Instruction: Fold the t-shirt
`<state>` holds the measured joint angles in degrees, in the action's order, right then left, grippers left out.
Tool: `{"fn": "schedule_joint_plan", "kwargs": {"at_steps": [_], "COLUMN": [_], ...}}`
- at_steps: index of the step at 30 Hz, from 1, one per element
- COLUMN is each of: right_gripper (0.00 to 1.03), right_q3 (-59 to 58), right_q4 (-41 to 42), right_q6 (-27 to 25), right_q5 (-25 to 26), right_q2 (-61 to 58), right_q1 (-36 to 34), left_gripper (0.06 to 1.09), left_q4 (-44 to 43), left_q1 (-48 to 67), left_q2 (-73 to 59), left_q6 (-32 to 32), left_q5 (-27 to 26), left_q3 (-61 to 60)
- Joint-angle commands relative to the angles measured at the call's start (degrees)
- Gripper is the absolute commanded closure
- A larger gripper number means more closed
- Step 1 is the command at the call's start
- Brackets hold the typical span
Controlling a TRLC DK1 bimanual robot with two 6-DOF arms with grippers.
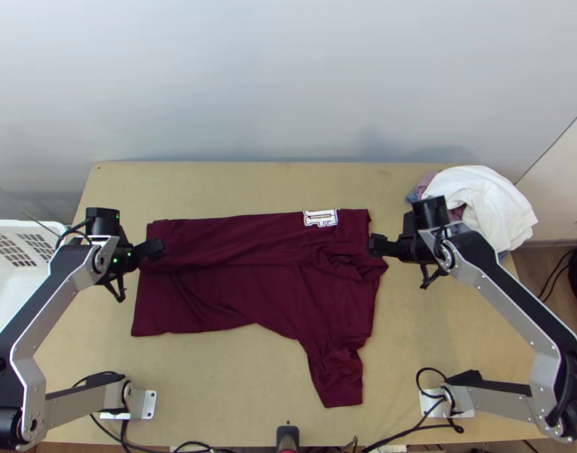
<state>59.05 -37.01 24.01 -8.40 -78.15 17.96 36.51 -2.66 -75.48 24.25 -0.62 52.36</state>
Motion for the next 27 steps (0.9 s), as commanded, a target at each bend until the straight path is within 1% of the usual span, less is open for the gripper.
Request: {"fn": "schedule_joint_plan", "kwargs": {"at_steps": [1, 2, 3, 6, 8, 11, 13, 15, 17, 20, 24, 27], "right_gripper": [0.04, 0.04, 0.04, 0.04, 0.04, 0.04, 0.04, 0.04, 0.04, 0.04, 0.04, 0.04], "right_q3": [0.72, 1.07, 1.25, 1.33, 0.98, -0.60, -1.83, -2.80, -3.15, -3.15, -3.15, -3.15], "right_q4": [-1.39, -2.54, -3.50, -7.19, -10.18, -11.33, -12.03, -12.29, -12.29, -13.52, -13.79, -14.05], "right_q6": [0.42, 0.51, 0.69, 1.48, 1.65, 1.21, 1.04, 0.95, 0.60, 0.60, 0.86, 0.86], "right_q5": [-1.53, -2.32, -3.20, -5.13, -5.66, -5.66, -5.66, -5.66, -5.66, -5.66, -5.66, -5.66], "right_q2": [4.06, 4.76, 5.46, 7.92, 9.33, 12.32, 13.64, 14.52, 15.75, 16.10, 16.10, 16.10], "right_q1": [-0.64, -0.64, -0.47, 0.24, 0.94, 2.44, 2.79, 2.70, 2.96, 3.93, 4.54, 4.81], "left_gripper": [0.10, 0.10, 0.10, 0.10, 0.10, 0.11, 0.11, 0.11, 0.11, 0.11, 0.11, 0.11], "left_q4": [10.07, 13.15, 15.96, 20.97, 21.41, 22.29, 23.87, 23.87, 23.52, 23.08, 22.20, 19.30], "left_q1": [-0.60, -0.86, -0.86, -1.48, -4.73, -9.65, -10.18, -10.00, -9.39, -8.24, -5.87, -4.90], "left_q2": [4.73, 5.26, 5.61, 6.66, 6.31, 4.64, 4.47, 4.56, 4.38, 4.29, 3.94, 4.29], "left_q6": [-2.19, -3.16, -4.74, -8.25, -10.54, -14.67, -16.69, -18.19, -18.80, -19.42, -19.24, -18.89], "left_q5": [-6.94, -9.22, -10.19, -9.92, -9.22, -9.13, -8.87, -7.29, -5.88, -5.79, -3.42, -2.28], "left_q3": [1.34, 1.69, 1.78, 1.17, 0.46, 0.64, 0.11, -1.38, -3.05, -5.60, -8.94, -11.58]}}
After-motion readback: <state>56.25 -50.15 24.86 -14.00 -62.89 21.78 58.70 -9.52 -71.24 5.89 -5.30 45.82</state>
